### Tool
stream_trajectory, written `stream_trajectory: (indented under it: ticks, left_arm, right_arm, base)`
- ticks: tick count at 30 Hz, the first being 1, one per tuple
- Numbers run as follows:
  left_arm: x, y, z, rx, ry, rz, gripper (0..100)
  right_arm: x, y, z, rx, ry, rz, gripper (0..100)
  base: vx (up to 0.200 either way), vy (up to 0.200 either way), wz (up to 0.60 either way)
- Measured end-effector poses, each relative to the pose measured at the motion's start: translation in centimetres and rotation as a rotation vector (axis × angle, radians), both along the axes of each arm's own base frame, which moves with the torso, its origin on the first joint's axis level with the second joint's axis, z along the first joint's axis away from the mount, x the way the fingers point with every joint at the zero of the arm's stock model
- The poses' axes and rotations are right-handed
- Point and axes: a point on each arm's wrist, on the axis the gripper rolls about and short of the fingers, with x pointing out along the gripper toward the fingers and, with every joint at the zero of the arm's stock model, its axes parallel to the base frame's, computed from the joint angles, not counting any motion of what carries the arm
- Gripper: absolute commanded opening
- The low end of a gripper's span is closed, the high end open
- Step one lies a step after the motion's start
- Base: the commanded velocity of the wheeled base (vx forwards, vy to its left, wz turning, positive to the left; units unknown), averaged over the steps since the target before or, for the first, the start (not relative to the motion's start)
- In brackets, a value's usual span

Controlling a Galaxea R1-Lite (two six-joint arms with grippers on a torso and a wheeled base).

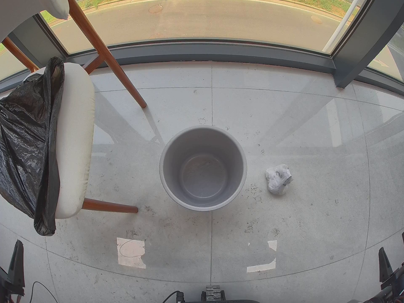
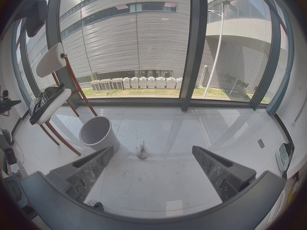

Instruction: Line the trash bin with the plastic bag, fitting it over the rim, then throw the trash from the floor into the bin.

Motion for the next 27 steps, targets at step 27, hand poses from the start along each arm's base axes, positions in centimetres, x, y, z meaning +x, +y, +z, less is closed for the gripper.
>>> stream_trajectory:
  ticks: [27]
  left_arm:
    - [17.7, -0.6, 12.0, -0.048, 0.328, 0.063, 100]
  right_arm:
    - [0.0, 0.0, 0.0, 0.004, -0.002, 0.000, 100]
  base:
    - [0.000, 0.000, 0.00]
